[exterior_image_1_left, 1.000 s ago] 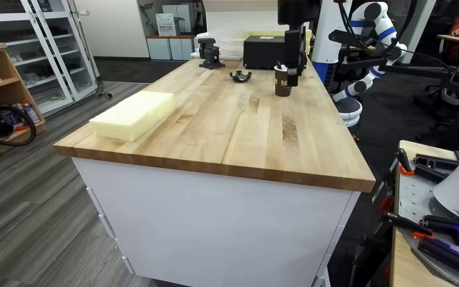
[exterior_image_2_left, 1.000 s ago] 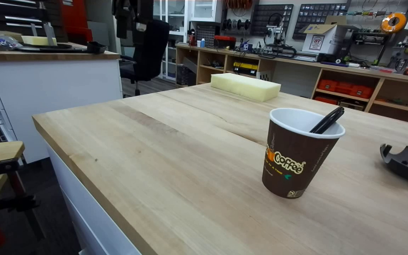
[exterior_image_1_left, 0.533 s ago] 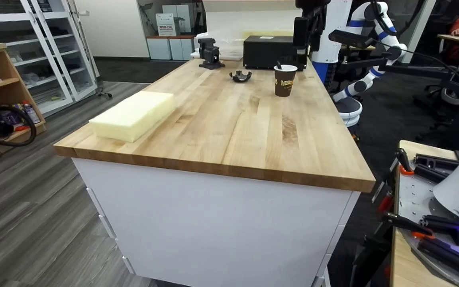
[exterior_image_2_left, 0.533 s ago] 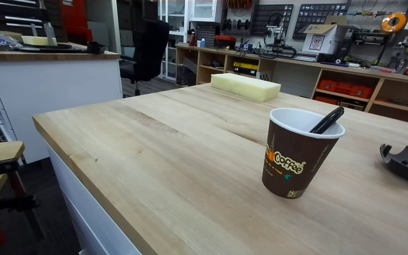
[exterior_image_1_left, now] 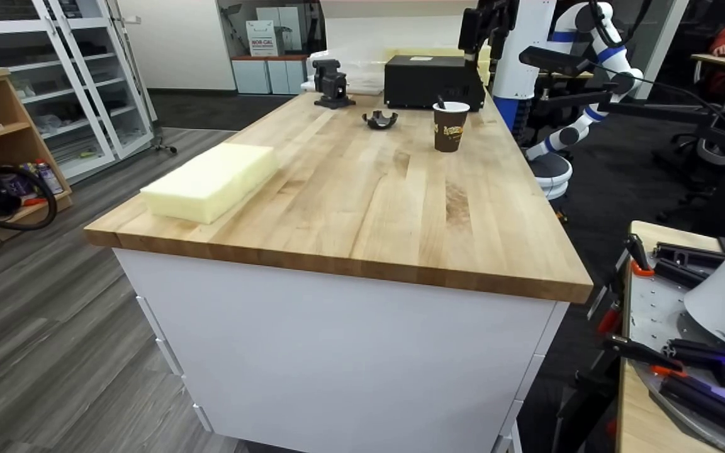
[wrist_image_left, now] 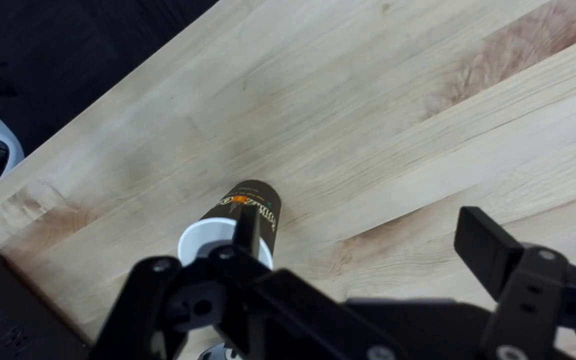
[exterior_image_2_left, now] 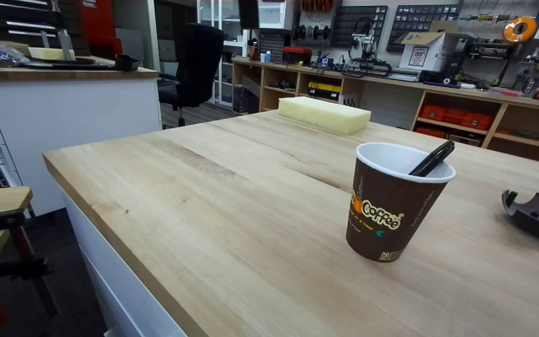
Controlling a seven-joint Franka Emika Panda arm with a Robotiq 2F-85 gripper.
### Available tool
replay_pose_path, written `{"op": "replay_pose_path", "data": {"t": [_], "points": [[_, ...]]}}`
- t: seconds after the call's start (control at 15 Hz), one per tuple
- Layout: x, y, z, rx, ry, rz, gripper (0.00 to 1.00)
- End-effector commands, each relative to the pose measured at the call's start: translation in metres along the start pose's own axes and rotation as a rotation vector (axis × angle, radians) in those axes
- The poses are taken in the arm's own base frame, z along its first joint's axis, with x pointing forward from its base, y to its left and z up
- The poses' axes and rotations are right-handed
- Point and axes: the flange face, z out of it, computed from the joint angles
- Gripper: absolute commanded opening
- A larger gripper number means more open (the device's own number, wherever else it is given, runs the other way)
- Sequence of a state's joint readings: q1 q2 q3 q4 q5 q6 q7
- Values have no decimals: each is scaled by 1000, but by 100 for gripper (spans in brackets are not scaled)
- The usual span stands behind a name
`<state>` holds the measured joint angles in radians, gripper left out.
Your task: Remove the black pen from the brown coffee cup
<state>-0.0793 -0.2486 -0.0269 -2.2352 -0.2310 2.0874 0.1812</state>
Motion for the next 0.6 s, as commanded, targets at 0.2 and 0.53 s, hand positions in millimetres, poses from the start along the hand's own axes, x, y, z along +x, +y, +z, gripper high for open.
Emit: {"op": "replay_pose_path", "data": {"t": [0.2,0.53], "points": [[59,84,12,-53,35,71,100],[91,113,11,-16,59,57,100]]}}
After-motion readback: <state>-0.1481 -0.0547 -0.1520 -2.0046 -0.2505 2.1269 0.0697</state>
